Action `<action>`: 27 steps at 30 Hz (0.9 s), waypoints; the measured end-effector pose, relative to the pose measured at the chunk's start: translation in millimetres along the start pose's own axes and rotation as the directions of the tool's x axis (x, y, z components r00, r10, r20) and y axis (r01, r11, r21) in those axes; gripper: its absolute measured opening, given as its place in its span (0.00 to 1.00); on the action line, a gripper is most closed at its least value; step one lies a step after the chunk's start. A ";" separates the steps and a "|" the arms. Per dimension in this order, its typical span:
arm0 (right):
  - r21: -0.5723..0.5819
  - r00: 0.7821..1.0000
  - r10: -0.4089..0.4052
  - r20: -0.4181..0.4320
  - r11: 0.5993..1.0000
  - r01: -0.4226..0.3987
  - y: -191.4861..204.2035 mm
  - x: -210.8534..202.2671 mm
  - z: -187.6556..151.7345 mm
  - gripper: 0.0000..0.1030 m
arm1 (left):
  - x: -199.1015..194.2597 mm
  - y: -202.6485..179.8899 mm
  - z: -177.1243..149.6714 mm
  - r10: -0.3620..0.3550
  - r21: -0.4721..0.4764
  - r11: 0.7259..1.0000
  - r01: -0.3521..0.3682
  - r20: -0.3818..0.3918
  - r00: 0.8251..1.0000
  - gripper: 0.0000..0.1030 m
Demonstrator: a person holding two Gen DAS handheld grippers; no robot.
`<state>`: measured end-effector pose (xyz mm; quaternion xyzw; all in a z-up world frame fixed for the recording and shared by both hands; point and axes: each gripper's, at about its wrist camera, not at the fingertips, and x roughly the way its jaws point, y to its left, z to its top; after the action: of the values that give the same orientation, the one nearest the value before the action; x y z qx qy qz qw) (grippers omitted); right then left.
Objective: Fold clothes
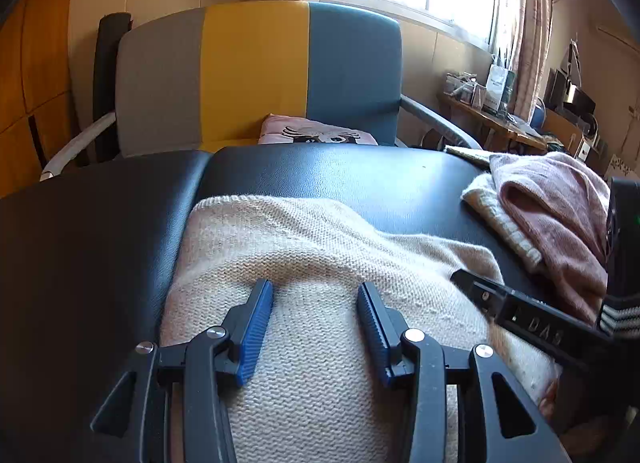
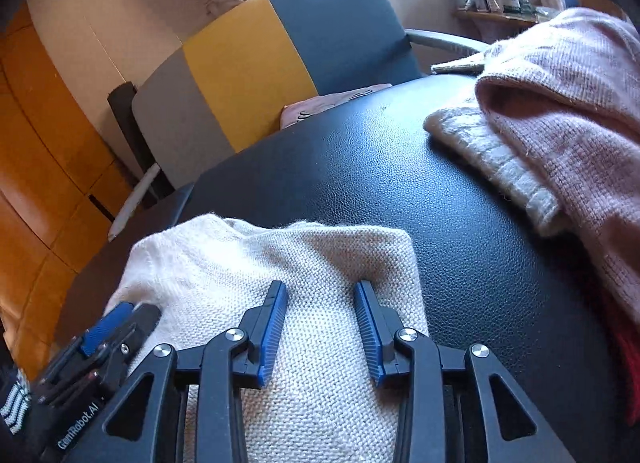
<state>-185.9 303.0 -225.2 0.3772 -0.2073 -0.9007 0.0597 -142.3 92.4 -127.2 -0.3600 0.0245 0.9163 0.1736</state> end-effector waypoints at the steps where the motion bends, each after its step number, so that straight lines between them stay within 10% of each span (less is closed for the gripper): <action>1: 0.004 1.000 0.009 -0.002 1.000 -0.009 -0.6 -2.5 -1.2 0.36 | -3.1 0.4 -1.9 0.004 0.005 1.000 -0.004 -0.001 1.000 0.43; 7: 0.001 0.996 0.083 -0.032 0.997 -0.083 7.9 -18.9 -14.0 0.50 | -29.2 17.2 -7.6 -0.052 -0.006 0.999 0.052 -0.016 0.999 0.43; 15: -0.004 0.974 0.219 -0.057 0.976 -0.219 -2.7 -68.5 -11.9 0.69 | -80.2 100.1 -29.1 -0.199 -0.260 0.947 0.189 -0.010 0.980 0.52; 20: 0.051 0.961 0.258 -0.101 0.966 -0.254 -41.8 -87.5 -25.1 0.83 | -72.3 144.0 -63.7 -0.393 -0.455 0.826 0.332 -0.044 0.918 0.57; 27: 0.089 0.908 0.371 -0.197 0.929 -0.360 -51.2 -62.6 -41.6 0.85 | -44.4 127.3 -68.6 -0.472 -0.437 0.807 0.396 -0.076 0.878 0.62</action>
<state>-109.8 352.3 -231.8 0.4263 -0.2895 -0.8230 0.2392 -110.1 -52.1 -158.5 -0.4656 -0.2351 0.7998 0.2970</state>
